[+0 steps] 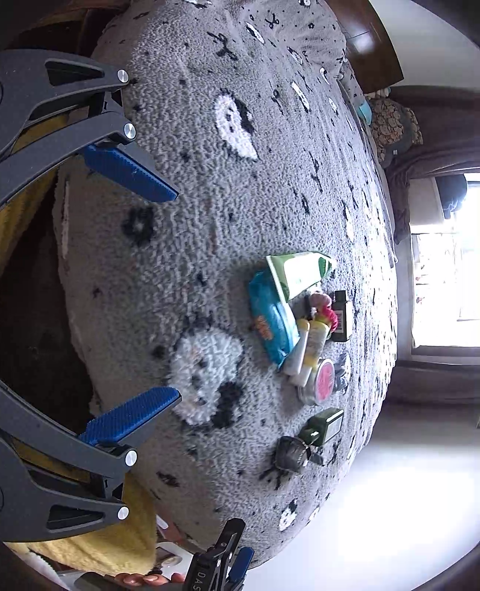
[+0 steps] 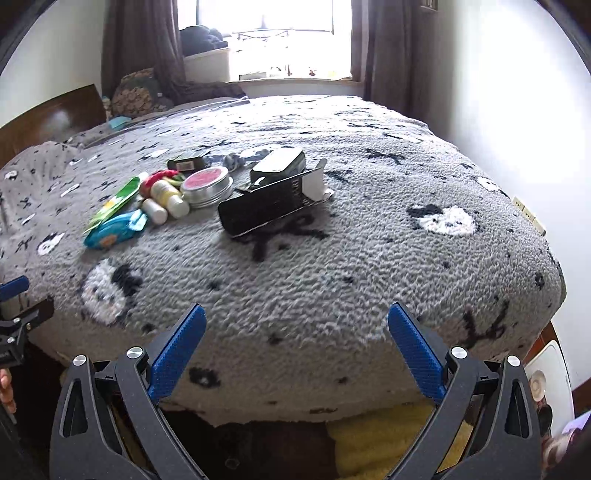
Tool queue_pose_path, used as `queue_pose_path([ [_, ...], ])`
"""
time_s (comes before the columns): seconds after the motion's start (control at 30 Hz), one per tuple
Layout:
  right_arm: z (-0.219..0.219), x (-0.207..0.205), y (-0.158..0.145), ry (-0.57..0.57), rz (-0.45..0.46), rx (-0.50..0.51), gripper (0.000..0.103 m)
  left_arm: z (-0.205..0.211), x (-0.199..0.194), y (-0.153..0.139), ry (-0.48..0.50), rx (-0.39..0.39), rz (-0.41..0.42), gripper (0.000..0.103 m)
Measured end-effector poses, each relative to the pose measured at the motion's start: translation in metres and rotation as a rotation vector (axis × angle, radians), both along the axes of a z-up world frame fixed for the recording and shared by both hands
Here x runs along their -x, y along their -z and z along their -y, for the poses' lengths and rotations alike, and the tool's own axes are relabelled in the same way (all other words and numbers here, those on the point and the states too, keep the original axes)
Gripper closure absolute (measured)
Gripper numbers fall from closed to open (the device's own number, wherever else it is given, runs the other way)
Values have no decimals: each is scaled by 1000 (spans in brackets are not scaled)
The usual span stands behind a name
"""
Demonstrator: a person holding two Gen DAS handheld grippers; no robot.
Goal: Collect trash
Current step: 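Grasp the black phone holder with the right tool while the left grasps the green tube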
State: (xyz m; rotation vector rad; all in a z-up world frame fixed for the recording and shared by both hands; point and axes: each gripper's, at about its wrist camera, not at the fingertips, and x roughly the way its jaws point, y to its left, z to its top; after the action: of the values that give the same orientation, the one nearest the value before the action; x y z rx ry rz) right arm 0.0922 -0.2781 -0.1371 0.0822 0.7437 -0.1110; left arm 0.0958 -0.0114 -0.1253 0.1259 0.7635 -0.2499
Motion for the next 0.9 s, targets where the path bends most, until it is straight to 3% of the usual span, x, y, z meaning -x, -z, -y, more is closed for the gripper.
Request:
queue_pose_path([
  [0.33, -1, -49, 3, 13, -6, -29, 4, 4, -45, -2, -30, -1, 3, 8],
  [0.6, 0, -92, -5, 65, -10, -102, 4, 15, -77, -17, -33, -30, 51, 8],
  [0.9, 19, -131, 10, 153, -103, -277, 4, 19, -132, -17, -64, -67, 42, 8],
])
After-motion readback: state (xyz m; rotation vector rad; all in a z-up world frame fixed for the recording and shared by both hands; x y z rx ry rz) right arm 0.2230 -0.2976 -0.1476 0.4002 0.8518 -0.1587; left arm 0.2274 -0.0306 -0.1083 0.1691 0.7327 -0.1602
